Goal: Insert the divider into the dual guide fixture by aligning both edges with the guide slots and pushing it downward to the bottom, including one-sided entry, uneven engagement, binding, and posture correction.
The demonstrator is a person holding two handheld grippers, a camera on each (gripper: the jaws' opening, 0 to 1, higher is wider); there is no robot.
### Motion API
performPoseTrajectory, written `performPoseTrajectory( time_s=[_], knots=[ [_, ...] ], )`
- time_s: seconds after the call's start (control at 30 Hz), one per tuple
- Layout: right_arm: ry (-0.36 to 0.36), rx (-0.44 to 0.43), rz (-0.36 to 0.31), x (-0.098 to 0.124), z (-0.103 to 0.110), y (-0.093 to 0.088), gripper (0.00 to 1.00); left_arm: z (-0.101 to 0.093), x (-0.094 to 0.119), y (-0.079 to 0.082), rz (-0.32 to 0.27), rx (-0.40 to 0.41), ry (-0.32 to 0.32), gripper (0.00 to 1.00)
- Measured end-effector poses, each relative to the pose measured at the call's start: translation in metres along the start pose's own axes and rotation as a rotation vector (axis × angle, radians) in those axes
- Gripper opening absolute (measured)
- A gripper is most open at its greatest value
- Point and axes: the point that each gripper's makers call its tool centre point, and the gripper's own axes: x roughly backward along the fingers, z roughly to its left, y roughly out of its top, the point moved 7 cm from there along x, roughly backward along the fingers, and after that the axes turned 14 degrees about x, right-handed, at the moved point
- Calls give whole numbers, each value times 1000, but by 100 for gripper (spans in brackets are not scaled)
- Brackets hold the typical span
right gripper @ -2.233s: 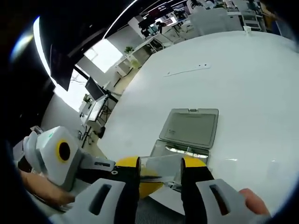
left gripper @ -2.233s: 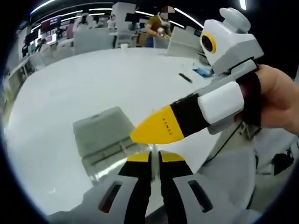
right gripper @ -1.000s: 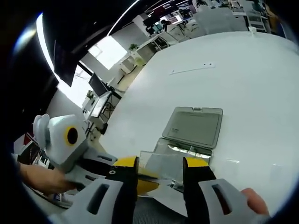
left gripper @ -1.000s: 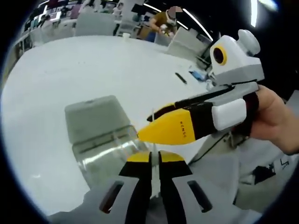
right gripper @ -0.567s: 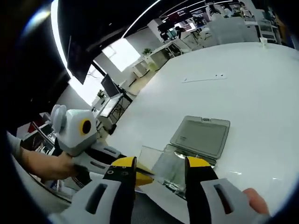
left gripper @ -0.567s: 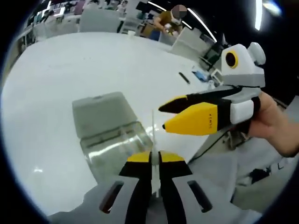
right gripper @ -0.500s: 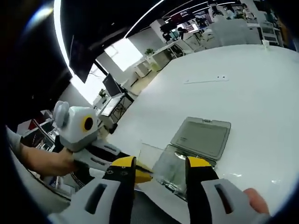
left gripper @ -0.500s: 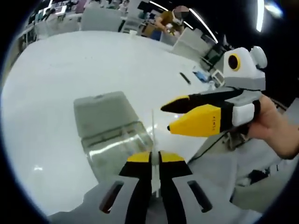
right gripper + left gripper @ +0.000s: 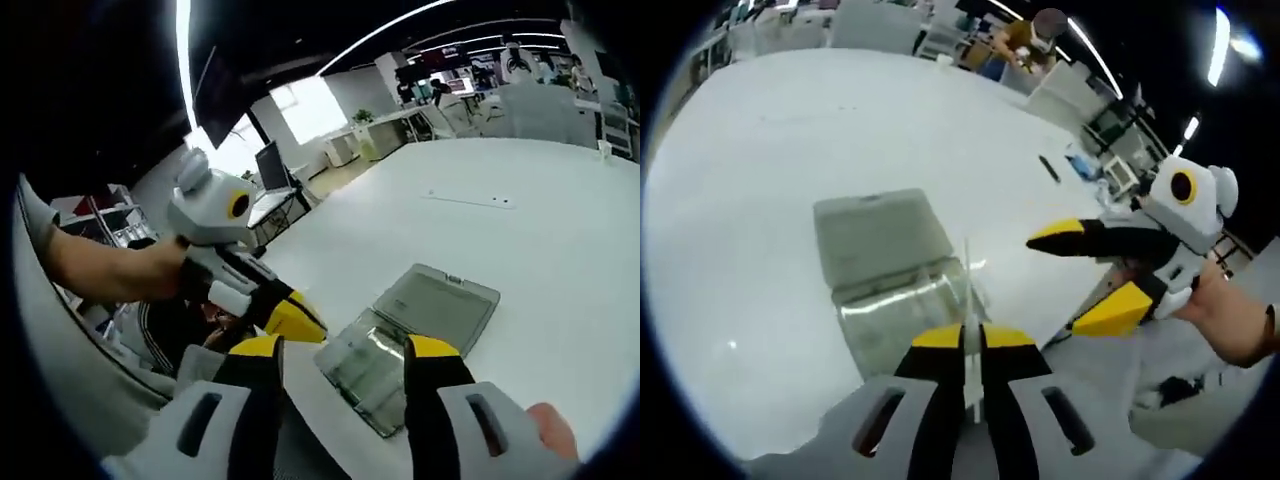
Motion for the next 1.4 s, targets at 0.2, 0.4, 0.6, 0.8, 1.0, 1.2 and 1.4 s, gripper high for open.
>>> performPoseTrajectory(
  time_s=[0.2,0.4,0.6,0.8,1.0,1.2,1.4],
  knots=[
    [5,90,5,0,6,-6,50,6,0,4,16,63,6,1],
    [10,142,11,3,8,-15,53,10,-3,7,47,94,44,1],
    [9,181,10,8,9,-27,55,14,-6,7,79,120,81,1],
    [9,205,7,13,10,-36,56,17,-10,6,97,174,92,1],
    [10,232,6,14,10,-41,56,23,-11,8,105,227,113,1],
    [20,241,7,15,12,-48,57,26,-12,6,111,247,128,1],
    [27,247,1,17,13,-50,58,31,-13,4,119,271,145,1]
  ],
)
